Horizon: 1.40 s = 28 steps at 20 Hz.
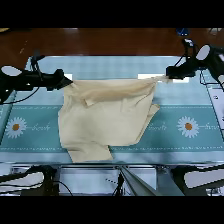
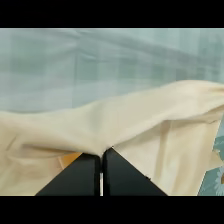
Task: Fold the shirts.
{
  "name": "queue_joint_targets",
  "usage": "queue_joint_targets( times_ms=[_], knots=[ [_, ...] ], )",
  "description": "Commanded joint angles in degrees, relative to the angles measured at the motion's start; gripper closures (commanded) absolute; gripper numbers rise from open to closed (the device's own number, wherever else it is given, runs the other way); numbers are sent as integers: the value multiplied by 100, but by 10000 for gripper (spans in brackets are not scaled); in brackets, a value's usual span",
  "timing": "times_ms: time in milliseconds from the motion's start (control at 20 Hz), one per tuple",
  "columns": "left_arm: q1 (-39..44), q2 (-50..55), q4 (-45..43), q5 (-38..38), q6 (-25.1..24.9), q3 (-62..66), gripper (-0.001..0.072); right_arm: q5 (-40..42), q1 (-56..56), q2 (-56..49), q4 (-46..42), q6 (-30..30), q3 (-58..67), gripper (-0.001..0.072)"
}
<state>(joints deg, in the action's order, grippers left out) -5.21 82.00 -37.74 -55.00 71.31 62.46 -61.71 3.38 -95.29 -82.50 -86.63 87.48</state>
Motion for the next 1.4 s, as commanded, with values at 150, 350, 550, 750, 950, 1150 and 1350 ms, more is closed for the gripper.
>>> queue_joint_targets(
  times_ms=[150,350,550,750,950,1150,1350],
  knots=[
    [-452,299,-4,-968,-11,442,301,-476,28,81,-387,498,306,368],
    [-1528,205,-590,-3132,688,1237,302,-1182,330,894,-688,634,411,225],
    [-1878,-730,-1790,-3392,608,339,301,-1862,894,1309,-551,664,-37,228],
    [-1917,-1534,-1888,-3104,426,-1556,113,-1504,1502,1665,785,1283,-1331,227],
    [-1917,-1591,-1891,-2997,109,-2675,114,-1486,2013,1694,2098,1871,-2061,226],
    [-1917,-1591,-1939,-2671,-44,-3357,114,-1451,2234,1694,2588,2105,-2319,227],
    [-1917,-1591,-2170,-2527,-109,-3515,114,-1381,2234,1694,2669,2124,-2321,227]
  ],
)
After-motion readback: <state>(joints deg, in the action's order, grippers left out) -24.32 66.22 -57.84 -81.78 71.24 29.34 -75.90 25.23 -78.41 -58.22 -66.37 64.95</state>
